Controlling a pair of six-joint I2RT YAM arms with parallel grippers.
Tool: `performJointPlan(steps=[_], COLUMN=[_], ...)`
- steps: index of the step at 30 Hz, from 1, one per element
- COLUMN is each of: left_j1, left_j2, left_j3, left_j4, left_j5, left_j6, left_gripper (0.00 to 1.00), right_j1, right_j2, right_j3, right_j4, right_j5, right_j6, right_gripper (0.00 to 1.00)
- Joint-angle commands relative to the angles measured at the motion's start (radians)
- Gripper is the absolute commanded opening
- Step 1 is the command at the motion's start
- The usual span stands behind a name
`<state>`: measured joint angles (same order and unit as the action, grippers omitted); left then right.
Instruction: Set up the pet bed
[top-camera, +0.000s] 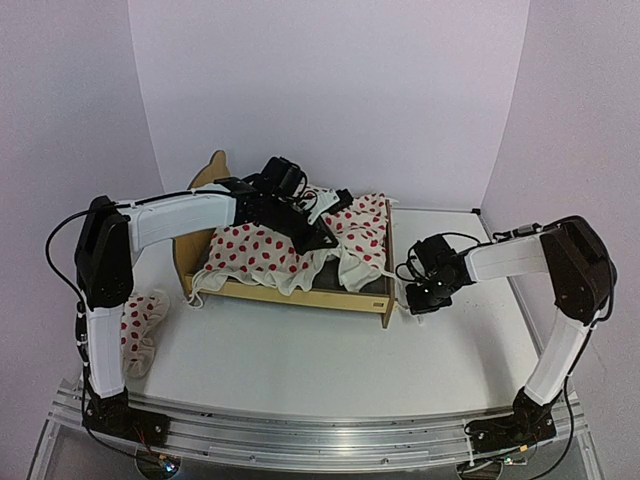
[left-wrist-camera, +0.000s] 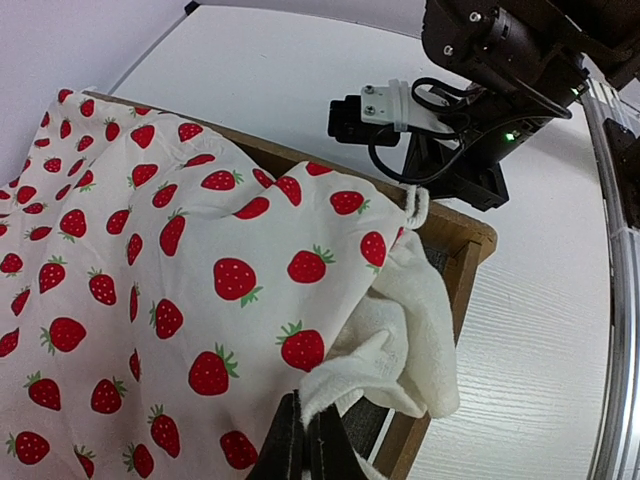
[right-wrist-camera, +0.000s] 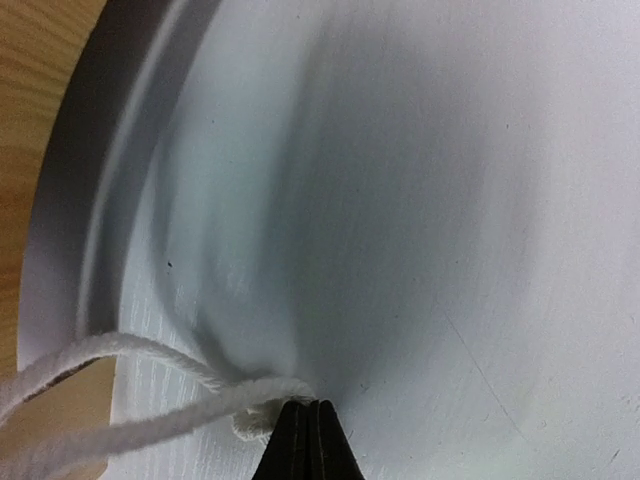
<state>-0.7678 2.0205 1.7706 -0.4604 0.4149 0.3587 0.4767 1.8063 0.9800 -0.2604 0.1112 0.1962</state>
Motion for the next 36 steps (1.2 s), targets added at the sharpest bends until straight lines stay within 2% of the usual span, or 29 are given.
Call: performJointPlan(steps=[1,7,14,20,23,30,32,34,36], left_j1=[0.028,0.041,0.058,0.069,0.072,0.073,0.074,0.077,0.078], left_j2=[-0.077,-0.108,-0.130,-0.139,-0.140,-0.143,-0.147,-0.153,-0.156], left_j3=[0.026,-0.005,-0.029,-0.042,-0.051,-0.061,-0.068,-0.081,-0.090], left_j4=[-0.003,0.018,0.035,0.042,0.050,0.062,0.066,0.076,0.083], left_j5=[-0.006,0.010,0.013,0.016,0.022,0.025,0.022,0.022,0.024], left_j6=[-0.012,-0.011,0.010,0.026,0.027,0.039,0.046,0.051,0.055], left_gripper=[0.00,0.00,0.00,0.00,0.00,0.00,0.00,0.00,0.00], right_j1=[0.003,0.008,0.032,0.043,0.068,0.217,0.226,0.226,0.226], right_j2=[-0.134,-0.344,-0.533,-0.682,-0.694,-0.594,-0.568,-0.550,-0.521], right_j3=[0.008,0.020,0.031,0.028,0.018,-0.095,-0.137,-0.190,-0.218], right_j4=[-0.096,-0.200,-0.275,-0.289,-0.281,-0.191,-0.185,-0.186,-0.224], right_j5=[0.049,0.055,-0.012,-0.313,-0.484,-0.602,-0.608,-0.542,-0.425], right_j6=[0.015,0.021,0.017,0.052,0.120,0.260,0.274,0.298,0.334], right_gripper=[0.00,0.00,0.00,0.00,0.00,0.00,0.00,0.02,0.11])
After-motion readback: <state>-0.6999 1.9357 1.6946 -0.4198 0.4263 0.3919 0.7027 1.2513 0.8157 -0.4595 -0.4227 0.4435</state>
